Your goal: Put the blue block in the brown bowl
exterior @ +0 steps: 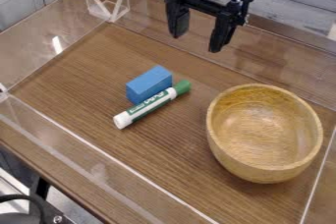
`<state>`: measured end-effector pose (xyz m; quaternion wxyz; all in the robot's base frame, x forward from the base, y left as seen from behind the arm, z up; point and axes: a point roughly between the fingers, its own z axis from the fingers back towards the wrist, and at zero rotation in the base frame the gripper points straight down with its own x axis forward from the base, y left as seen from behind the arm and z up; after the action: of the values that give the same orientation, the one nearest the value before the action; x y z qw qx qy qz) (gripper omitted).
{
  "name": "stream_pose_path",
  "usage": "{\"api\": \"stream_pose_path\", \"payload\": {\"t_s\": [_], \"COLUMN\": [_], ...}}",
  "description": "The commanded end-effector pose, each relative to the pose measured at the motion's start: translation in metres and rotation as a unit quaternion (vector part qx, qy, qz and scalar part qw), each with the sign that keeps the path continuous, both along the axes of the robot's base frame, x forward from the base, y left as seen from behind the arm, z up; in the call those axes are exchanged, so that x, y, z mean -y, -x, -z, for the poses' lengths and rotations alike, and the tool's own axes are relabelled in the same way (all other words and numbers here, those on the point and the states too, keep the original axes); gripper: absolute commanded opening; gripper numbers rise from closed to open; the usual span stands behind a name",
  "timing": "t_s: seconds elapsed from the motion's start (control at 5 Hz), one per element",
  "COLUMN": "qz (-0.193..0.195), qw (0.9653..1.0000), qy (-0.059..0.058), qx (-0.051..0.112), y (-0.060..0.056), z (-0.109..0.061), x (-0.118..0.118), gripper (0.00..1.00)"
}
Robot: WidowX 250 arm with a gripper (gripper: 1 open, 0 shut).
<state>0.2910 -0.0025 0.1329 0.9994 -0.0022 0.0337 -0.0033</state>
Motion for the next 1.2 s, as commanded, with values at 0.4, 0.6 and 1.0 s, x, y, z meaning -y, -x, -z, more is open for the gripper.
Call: {"api": "stream_pose_path", "payload": {"t_s": [0.4,0.6,1.0], "qz": [0.041,0.062,0.086], "qw": [0.999,0.9977,0.9959], "qy": [-0.007,-0.008,-0.003], "qx": [0.017,0.026,0.029], "y": [0.012,0.015,0.022], "z": [0.024,0.027,0.035], "x": [-0.022,-0.031,-0.039], "gripper": [1.0,1.0,1.0]}}
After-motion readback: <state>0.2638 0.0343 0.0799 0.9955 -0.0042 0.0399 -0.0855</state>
